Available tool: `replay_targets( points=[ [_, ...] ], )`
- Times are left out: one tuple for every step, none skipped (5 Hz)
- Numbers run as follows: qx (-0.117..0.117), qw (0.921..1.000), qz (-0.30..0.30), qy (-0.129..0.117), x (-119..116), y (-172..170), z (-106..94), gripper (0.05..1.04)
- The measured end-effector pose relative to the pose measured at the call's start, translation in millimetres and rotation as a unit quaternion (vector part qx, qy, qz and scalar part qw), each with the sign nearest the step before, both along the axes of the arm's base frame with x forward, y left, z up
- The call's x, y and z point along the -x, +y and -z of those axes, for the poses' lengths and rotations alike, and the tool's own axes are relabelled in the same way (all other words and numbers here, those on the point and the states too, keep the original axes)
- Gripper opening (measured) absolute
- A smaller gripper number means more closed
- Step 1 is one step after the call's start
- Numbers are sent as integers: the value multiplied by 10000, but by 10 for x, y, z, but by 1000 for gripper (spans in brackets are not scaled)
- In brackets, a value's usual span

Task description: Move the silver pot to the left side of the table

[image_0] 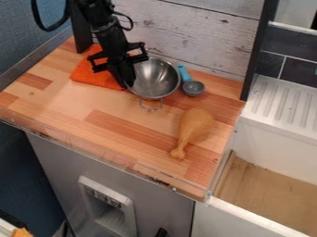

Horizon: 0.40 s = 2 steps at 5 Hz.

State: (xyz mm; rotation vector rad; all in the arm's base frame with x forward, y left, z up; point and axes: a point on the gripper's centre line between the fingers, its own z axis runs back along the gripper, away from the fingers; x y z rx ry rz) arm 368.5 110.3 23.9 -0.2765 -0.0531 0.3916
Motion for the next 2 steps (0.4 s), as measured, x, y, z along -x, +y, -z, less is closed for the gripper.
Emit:
replay_targets(
  points=[
    [-25,10000,28,-44,1,2,-70,73],
    [8,9997,1,-225,16,50,-235,73]
  ],
)
